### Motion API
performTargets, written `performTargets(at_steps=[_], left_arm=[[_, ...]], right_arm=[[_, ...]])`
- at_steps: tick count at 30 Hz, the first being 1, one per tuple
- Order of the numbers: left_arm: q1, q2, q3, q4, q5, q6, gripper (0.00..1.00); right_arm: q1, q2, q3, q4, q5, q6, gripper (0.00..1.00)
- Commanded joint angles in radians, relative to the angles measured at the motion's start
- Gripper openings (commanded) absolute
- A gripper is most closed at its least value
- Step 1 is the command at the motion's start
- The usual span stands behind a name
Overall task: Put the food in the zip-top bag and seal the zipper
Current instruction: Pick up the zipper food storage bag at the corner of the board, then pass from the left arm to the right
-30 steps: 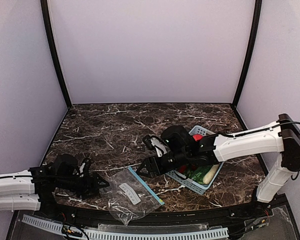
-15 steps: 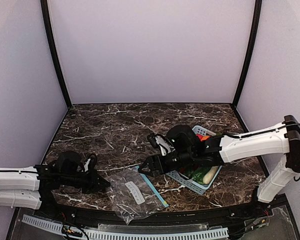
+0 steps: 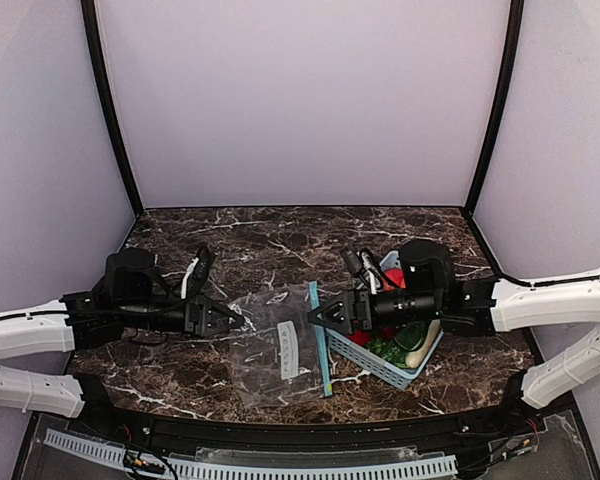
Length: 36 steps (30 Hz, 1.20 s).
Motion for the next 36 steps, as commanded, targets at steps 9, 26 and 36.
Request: performTargets(at_steps=[9,26,36], left_arm=[[-0.001,-0.056,-0.002,0.103,0.126,0.067,0.01],[-0.001,-0.061,-0.008,0.061,0.076,0.060,0.01],[-0.001,-0.043,-0.014,0.068,0.056,0.053,0.01]], right_arm=[[-0.026,-0.033,-0.132,0.183,-0.041,0.078,0.81],[-0.030,-0.028,-0.130,0.162,-0.044,0.054,0.67],[-0.030,-0.027,-0.129,0.156,-0.039,0.052,0.64]])
